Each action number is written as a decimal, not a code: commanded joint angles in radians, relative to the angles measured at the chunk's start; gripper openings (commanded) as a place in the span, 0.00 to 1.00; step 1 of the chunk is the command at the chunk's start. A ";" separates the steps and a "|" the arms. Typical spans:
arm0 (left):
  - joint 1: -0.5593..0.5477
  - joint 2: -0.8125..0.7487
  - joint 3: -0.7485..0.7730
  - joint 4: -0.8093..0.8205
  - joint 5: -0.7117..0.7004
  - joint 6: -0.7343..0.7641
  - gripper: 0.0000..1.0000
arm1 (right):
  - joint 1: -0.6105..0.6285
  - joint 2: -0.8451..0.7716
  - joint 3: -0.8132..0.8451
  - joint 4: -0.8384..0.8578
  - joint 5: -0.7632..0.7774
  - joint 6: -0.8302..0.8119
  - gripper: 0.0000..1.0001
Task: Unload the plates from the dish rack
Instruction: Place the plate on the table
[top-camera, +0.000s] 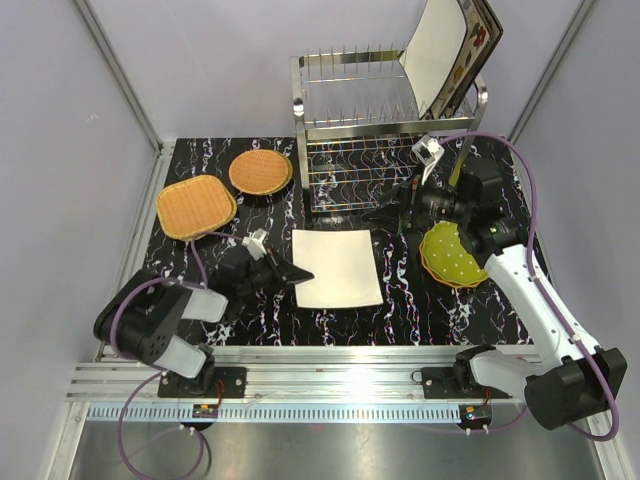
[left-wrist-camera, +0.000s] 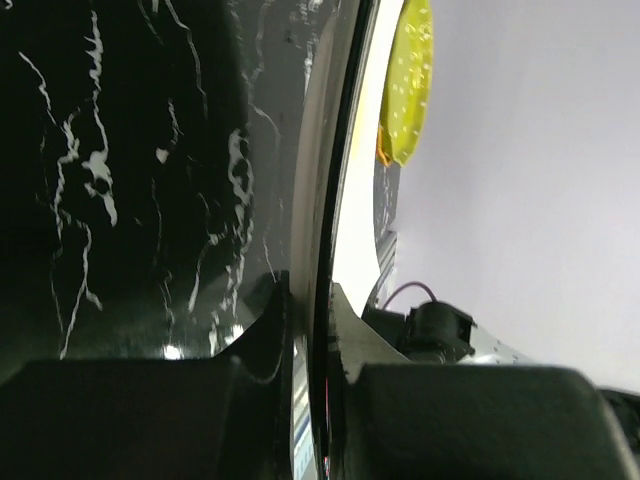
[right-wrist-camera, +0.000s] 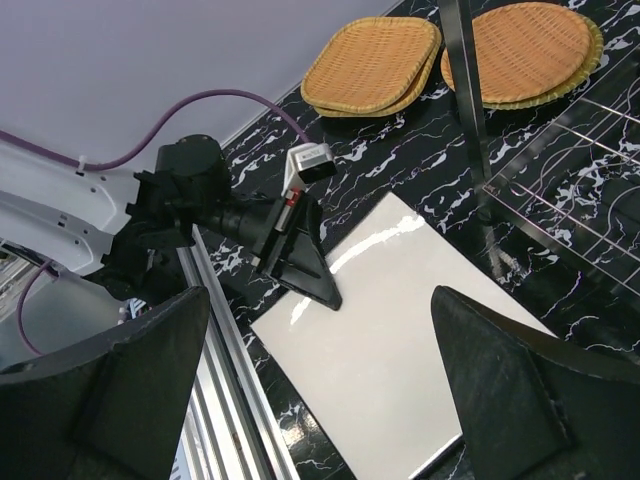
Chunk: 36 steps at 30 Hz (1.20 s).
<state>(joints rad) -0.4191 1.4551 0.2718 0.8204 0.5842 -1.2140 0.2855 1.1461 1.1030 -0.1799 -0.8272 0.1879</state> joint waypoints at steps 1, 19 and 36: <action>-0.044 0.110 0.118 0.432 -0.056 -0.081 0.00 | -0.006 -0.025 -0.009 0.054 0.020 0.018 1.00; -0.208 0.473 0.354 0.367 -0.164 -0.087 0.06 | -0.009 -0.039 -0.020 0.045 0.034 0.008 1.00; -0.233 0.305 0.431 -0.168 -0.221 0.184 0.68 | -0.019 -0.023 0.021 0.010 0.040 -0.025 1.00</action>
<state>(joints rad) -0.6510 1.8481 0.6456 0.7418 0.4061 -1.1568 0.2764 1.1313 1.0828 -0.1776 -0.8017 0.1879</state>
